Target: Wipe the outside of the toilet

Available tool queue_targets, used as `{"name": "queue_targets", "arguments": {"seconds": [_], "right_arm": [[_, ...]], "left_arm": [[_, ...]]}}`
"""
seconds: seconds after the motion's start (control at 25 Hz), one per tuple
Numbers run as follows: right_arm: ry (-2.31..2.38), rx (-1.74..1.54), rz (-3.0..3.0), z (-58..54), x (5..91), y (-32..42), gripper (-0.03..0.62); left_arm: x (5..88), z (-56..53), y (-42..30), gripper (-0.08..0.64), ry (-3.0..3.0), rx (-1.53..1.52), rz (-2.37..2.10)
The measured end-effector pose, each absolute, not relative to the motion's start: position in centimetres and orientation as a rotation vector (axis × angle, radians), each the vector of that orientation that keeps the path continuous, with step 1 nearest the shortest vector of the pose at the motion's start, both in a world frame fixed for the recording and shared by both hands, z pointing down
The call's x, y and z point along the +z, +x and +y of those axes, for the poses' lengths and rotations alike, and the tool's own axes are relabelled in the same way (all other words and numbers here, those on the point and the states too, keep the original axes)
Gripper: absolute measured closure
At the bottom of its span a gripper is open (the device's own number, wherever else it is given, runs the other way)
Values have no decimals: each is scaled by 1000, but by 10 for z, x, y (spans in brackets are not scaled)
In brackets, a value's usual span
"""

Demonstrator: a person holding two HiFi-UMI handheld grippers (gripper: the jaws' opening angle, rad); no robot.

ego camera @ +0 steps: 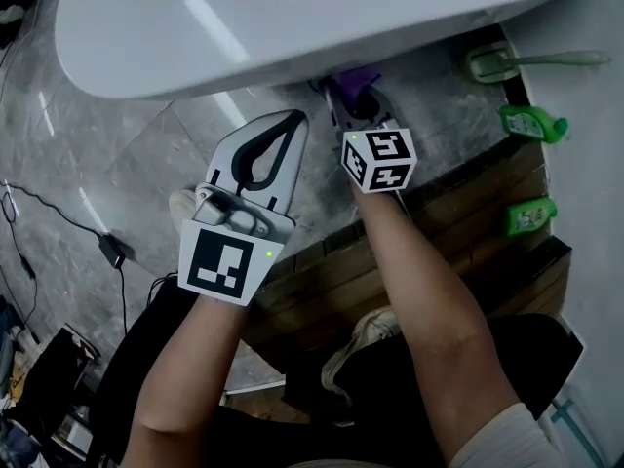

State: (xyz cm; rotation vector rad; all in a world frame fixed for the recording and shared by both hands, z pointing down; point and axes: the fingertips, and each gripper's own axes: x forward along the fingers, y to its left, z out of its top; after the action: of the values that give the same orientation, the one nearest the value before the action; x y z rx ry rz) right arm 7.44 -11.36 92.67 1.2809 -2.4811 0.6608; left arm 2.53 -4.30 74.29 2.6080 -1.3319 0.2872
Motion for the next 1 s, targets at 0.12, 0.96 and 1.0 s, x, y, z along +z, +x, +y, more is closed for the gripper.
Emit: {"name": "queue_targets", "arguments": {"seconds": [0.12, 0.96, 1.0], "right_arm": [[1192, 636, -2522, -99, 923, 41, 497], [813, 110, -2539, -90, 848, 65, 499], [821, 82, -2517, -97, 847, 81, 499]], "left_arm": [[749, -40, 13, 554, 2571, 289, -1370], [742, -56, 52, 554, 2631, 220, -1276], [743, -54, 61, 554, 2646, 224, -1246]]}}
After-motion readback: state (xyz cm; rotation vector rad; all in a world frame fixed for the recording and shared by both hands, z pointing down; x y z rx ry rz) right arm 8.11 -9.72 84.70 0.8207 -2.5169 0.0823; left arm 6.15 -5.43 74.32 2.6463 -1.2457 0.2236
